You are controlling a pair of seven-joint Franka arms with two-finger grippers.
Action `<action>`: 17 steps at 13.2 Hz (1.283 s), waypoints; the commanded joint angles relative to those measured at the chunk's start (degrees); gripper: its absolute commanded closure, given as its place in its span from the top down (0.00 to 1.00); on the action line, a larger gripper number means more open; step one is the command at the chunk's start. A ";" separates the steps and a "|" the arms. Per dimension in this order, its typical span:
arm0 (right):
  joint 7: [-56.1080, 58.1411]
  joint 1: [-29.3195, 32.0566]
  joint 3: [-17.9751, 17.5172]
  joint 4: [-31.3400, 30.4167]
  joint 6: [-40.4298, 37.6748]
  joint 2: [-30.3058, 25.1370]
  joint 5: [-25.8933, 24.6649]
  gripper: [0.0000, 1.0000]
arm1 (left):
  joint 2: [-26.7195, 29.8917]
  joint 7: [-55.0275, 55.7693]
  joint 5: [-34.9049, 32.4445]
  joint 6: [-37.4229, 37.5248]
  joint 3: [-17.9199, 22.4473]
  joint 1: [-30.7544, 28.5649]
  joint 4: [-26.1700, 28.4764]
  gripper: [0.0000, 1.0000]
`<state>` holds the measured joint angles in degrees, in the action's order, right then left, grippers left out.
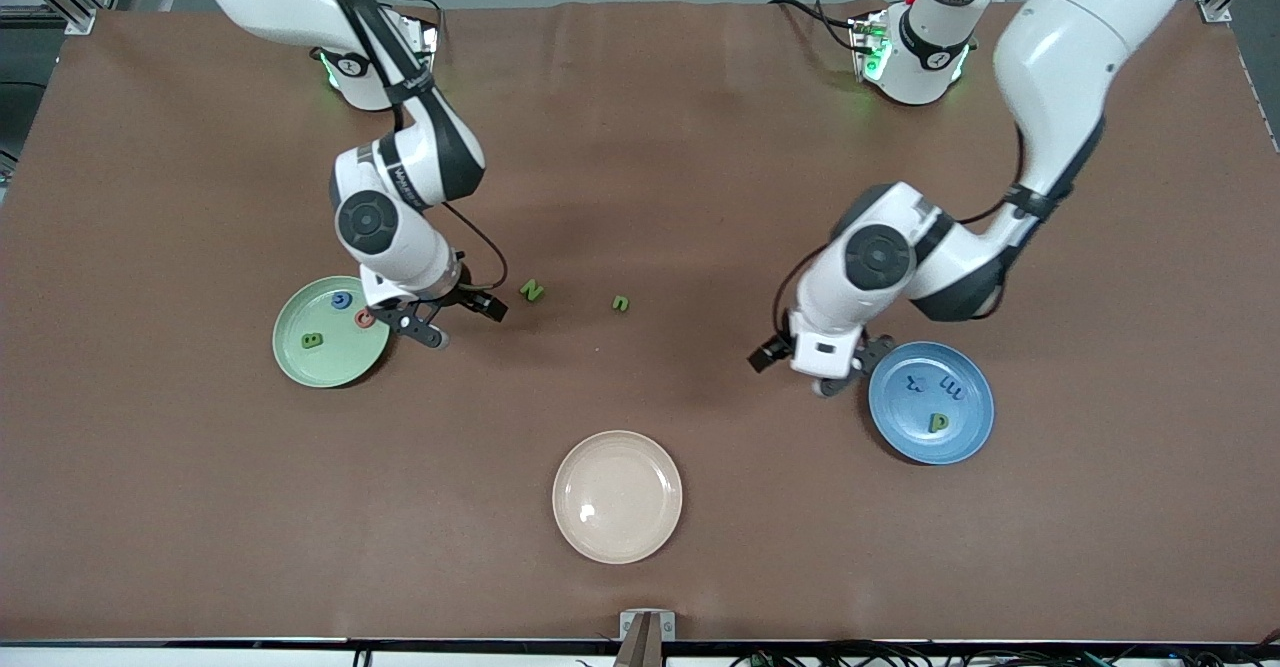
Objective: Sort upper and lower case letters into plates
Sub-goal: 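Drop the x on the blue plate while the right gripper drops B on green, then grasp the c with the left gripper while the right gripper grasps the N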
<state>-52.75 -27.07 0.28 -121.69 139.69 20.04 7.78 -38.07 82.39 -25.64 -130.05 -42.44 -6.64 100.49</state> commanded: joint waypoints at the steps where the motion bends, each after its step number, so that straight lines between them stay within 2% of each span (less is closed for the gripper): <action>1: -10.42 -4.21 0.69 -1.01 3.21 0.08 0.04 1.00 | -2.36 8.03 -1.00 -2.39 0.78 4.52 -2.23 1.00; 4: -14.66 -6.15 0.69 -1.01 4.35 1.49 -0.40 1.00 | -4.72 14.87 -0.82 -3.89 2.88 10.57 -3.01 0.98; 5: -15.45 -6.59 0.78 -1.27 5.14 1.84 -0.40 0.99 | -5.34 18.47 -0.91 -4.94 5.07 13.73 -3.98 0.97; 7: -15.55 -7.73 0.78 -1.44 6.20 2.90 -0.40 0.89 | -5.52 24.63 -0.56 -5.04 10.78 21.72 -6.17 0.92; 9: -15.55 -8.27 0.78 -1.45 8.13 4.48 -0.49 0.79 | -7.36 29.29 -0.12 -5.04 13.96 26.66 -9.07 0.87; 12: -15.55 -9.49 0.86 -1.45 10.51 6.41 -0.57 0.68 | -11.23 35.54 -0.47 -5.04 15.01 30.54 -14.44 0.81; 14: -15.46 -9.58 0.86 -1.62 10.51 6.42 -0.75 0.67 | -11.68 37.48 -0.29 -5.04 16.86 32.91 -14.88 0.79; 17: -15.46 -9.67 0.86 -1.80 10.51 6.51 -1.28 0.66 | -13.69 43.36 -0.12 -5.13 18.27 35.56 -17.95 0.69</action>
<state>-67.04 -35.89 0.43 -122.62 149.61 27.07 7.51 -49.67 121.99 -25.62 -135.44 -25.18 26.92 86.41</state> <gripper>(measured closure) 0.330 0.251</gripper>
